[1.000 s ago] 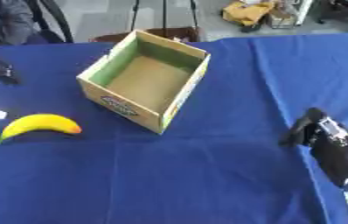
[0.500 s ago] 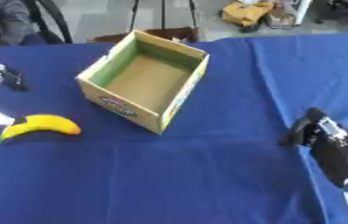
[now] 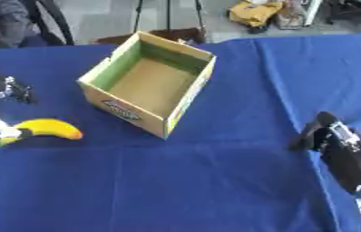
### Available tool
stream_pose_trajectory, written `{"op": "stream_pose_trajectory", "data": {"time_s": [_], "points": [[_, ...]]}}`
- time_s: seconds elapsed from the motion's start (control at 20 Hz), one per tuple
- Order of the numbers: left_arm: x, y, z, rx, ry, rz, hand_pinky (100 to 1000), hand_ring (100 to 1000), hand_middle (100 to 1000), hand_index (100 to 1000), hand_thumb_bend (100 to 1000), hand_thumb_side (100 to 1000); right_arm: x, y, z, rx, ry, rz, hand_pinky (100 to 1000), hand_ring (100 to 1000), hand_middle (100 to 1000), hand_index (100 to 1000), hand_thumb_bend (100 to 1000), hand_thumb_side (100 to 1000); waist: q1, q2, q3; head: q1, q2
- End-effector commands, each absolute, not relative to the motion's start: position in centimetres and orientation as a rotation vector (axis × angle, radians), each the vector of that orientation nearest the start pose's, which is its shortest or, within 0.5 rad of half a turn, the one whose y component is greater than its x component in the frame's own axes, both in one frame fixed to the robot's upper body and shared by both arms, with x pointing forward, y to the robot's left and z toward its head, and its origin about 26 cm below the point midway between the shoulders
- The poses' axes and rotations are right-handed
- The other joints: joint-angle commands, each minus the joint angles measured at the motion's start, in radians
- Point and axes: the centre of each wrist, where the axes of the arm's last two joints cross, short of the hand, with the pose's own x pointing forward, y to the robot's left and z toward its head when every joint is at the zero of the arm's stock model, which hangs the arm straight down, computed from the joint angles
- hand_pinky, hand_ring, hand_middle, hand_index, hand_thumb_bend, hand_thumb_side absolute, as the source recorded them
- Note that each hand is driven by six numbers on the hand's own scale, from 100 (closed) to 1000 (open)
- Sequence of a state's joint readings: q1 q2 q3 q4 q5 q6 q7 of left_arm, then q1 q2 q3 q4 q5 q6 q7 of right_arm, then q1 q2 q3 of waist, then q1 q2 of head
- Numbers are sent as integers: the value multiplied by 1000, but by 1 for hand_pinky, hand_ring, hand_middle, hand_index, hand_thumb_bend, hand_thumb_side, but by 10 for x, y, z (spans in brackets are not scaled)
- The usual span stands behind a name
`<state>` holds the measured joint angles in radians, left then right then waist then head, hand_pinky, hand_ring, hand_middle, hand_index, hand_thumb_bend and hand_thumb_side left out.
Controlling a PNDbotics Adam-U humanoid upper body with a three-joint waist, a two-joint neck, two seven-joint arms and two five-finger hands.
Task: Pick up objects on the table and place them in the box.
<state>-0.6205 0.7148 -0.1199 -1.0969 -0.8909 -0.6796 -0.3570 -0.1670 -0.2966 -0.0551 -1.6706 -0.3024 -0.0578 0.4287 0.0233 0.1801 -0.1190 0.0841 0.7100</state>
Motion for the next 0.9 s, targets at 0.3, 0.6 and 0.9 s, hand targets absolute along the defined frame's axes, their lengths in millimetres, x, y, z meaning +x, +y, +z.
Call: {"op": "stream_pose_trajectory", "data": {"time_s": [0.3,0.6,0.9], "points": [[413,404,165,852,-1372,-1929,588,573,570,746,480,465,317,-311,93,317,-1878,447,515,376,308,499,100,800,2,-10,0,40,-4],[416,402,159,845,-1360,-1928,582,568,567,745,466,458,317,-311,93,317,-1878,448,515,376,308,499,100,801,1,-8,0,65,-4],[419,401,154,862,-1368,-1879,576,561,570,748,441,381,317,-310,93,318,-1879,449,515,376,308,499,100,801,-2,-5,0,73,-6]]}}
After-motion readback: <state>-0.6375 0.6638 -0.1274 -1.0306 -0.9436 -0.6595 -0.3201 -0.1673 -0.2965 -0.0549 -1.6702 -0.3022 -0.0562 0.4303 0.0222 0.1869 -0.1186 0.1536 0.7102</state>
